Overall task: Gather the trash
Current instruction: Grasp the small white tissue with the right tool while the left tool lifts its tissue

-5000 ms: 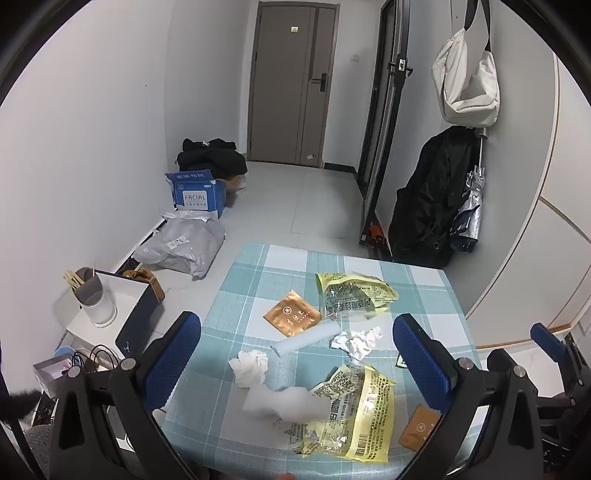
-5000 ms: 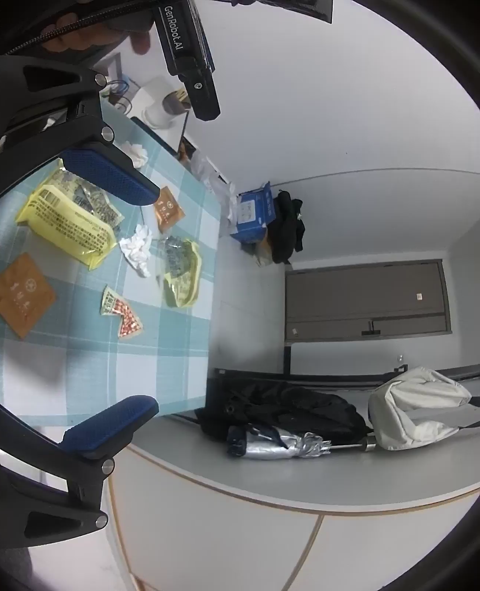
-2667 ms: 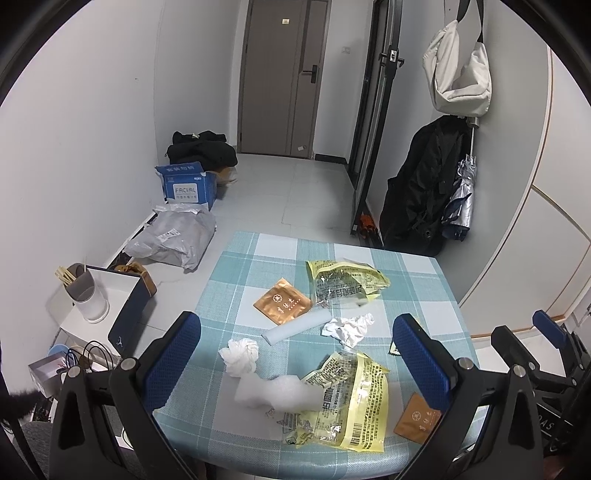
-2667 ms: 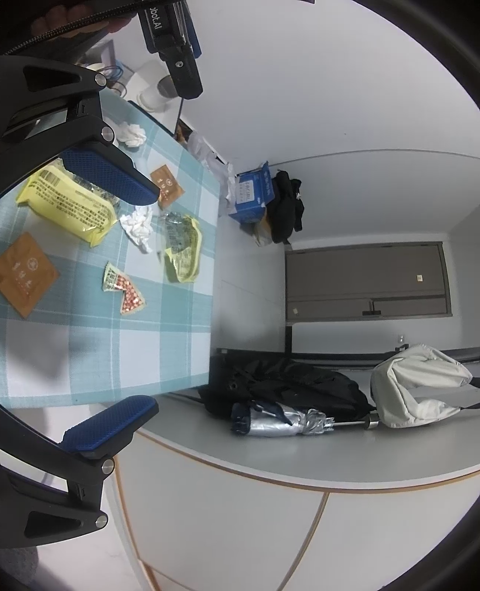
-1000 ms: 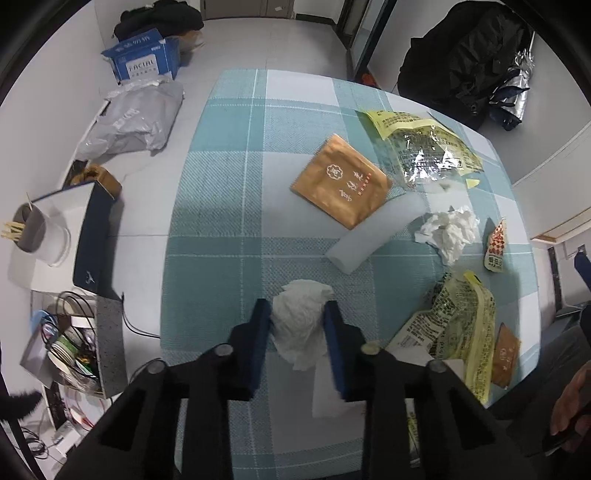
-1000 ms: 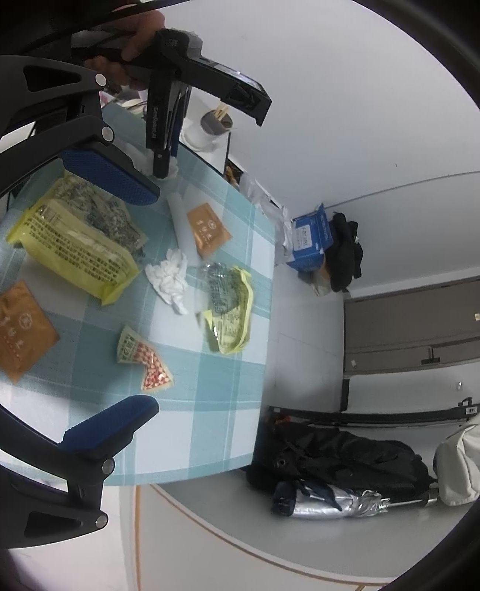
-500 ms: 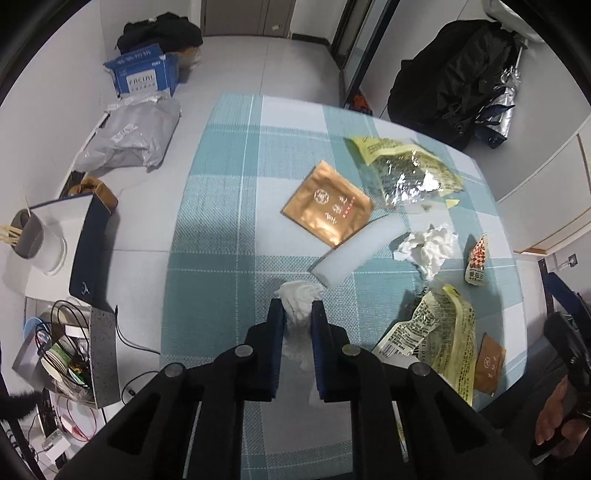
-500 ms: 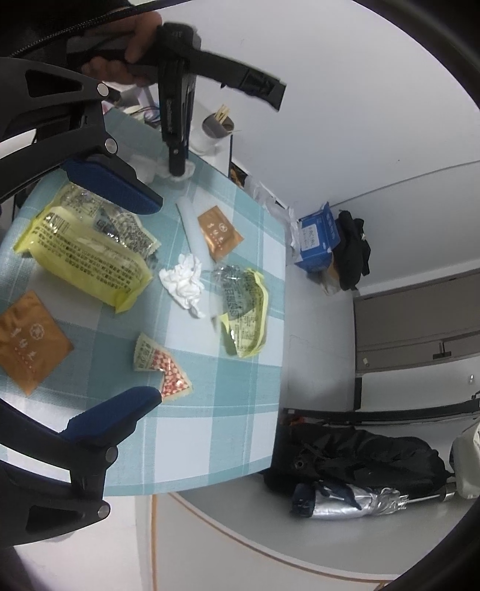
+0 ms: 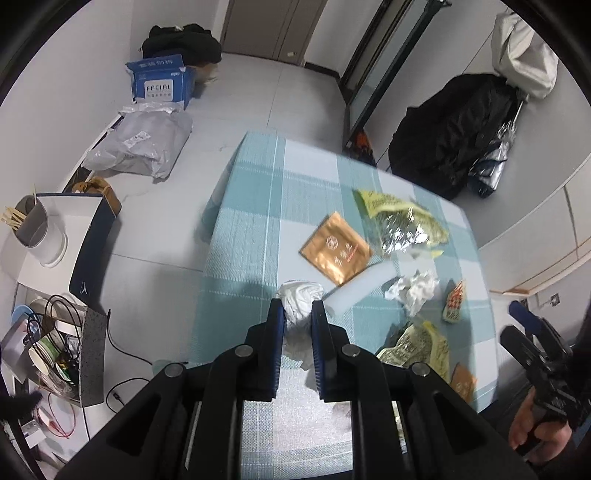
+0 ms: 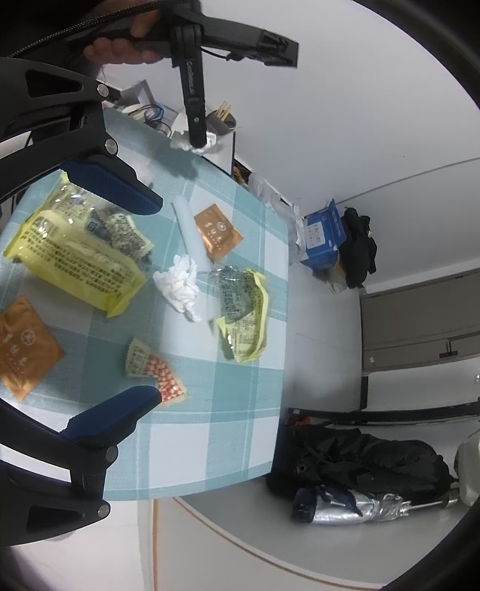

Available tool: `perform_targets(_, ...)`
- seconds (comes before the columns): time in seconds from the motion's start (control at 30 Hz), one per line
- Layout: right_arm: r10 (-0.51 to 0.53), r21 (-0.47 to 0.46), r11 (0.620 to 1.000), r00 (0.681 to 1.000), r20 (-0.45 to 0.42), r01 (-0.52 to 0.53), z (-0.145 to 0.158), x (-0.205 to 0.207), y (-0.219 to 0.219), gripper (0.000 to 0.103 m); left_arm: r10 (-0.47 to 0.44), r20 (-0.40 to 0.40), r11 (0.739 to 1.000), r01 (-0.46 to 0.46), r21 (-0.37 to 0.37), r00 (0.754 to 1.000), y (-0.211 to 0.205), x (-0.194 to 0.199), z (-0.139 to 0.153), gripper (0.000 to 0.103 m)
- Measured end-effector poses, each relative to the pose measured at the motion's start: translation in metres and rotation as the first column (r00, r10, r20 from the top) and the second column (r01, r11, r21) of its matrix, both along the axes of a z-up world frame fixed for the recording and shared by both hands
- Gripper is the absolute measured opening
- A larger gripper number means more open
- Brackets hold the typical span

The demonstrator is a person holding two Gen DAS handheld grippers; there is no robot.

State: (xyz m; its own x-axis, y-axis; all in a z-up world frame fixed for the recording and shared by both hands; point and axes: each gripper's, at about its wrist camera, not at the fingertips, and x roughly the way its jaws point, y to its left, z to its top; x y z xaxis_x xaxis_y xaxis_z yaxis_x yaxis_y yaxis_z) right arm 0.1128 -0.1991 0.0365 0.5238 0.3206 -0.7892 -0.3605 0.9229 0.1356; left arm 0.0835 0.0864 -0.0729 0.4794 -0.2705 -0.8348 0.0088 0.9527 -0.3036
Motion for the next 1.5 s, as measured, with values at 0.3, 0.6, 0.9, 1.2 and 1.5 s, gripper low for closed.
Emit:
perform_targets(0.3, -0.021, 0.013, 1.0, 0.984, -0.179, 0.024, -0.03, 0.061, 0.012, 0.092, 0.0, 0.046, 0.999, 0.003, -0.053, 0.999, 0.006, -0.005, 0.013, 0.01)
perform_targets(0.6, 0.021, -0.076, 0.996, 0.957, -0.29, -0.045, -0.068, 0.084, 0.049, 0.082, -0.007, 0.063, 0.996, 0.013, -0.085, 0.998, 0.008, -0.004, 0.017, 0.01)
perform_targets(0.9, 0.05, -0.202, 0.974, 0.965, -0.257, -0.104, -0.086, 0.078, 0.07, 0.032, -0.013, 0.073, 0.995, 0.02, -0.093, 0.997, 0.009, -0.004, 0.021, 0.01)
perform_targets(1.2, 0.081, -0.221, 0.966, 0.969, -0.234, -0.134, -0.082, 0.07, 0.072, 0.019, -0.015, 0.076, 0.996, 0.022, -0.09, 0.997, 0.006, -0.005, 0.022, 0.01)
perform_targets(1.5, 0.097, -0.186, 0.973, 0.976, -0.194, -0.134, -0.066, 0.064, 0.061, 0.018, -0.029, 0.09, 0.998, 0.034, -0.056, 0.996, -0.004, -0.007, 0.024, 0.01)
